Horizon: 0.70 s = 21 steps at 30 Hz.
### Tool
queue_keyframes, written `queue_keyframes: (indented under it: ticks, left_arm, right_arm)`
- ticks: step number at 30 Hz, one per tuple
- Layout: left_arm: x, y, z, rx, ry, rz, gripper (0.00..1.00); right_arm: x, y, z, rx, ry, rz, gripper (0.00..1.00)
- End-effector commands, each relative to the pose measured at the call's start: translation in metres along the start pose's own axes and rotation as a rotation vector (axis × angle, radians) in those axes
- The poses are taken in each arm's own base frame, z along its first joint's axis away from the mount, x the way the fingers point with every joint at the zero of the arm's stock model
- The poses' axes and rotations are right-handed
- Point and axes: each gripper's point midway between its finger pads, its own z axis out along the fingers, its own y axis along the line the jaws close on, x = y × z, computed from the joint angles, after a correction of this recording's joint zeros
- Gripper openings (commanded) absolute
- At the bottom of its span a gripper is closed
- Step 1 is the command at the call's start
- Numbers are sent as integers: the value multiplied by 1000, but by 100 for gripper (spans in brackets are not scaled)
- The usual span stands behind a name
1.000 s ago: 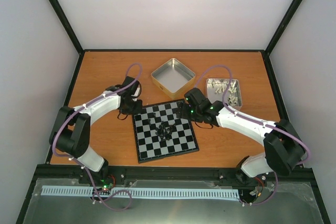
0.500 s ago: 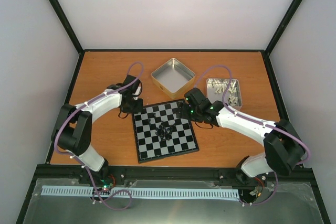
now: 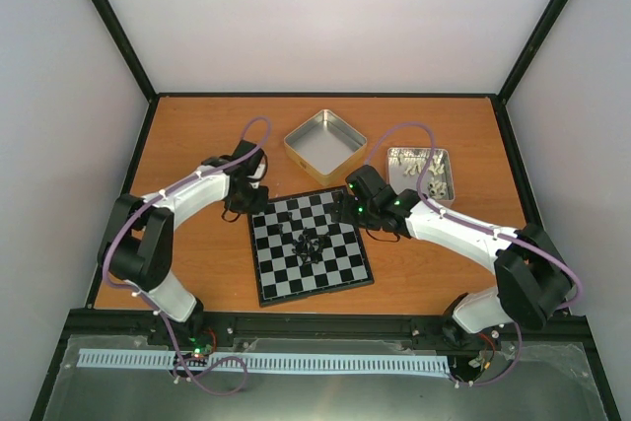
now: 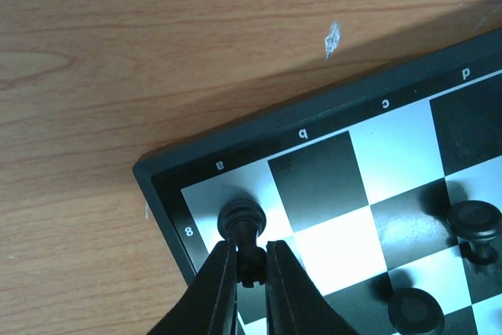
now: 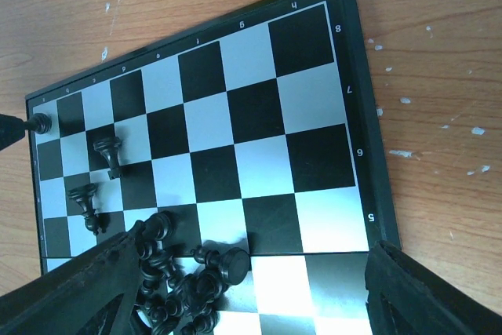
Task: Set up the chess pieces on the board
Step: Place the chess piece on the chessboard.
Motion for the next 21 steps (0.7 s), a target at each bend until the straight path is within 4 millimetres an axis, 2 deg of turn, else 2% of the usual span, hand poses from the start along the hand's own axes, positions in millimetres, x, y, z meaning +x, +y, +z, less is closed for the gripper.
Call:
queue_keyframes:
  ticks: [1, 8, 16, 19, 21]
  left_arm:
    - [-17, 1, -4, -8, -30, -1, 9]
    - [-16, 0, -1, -2, -14, -1, 17]
    - [-19, 2, -11, -13, -35, 1, 24]
    - [-23, 2, -15, -17, -49, 1, 30]
    - [-29, 1, -24, -11, -82, 0, 36]
  right_arm:
    - [-6, 1, 0, 0, -19, 2, 78]
    - [-3, -2, 3, 5, -13, 15, 78]
    - [-2, 1, 7, -8, -2, 17, 78]
    - [-2, 2, 6, -10, -4, 12, 78]
    - [-2, 3, 5, -12, -1, -5, 78]
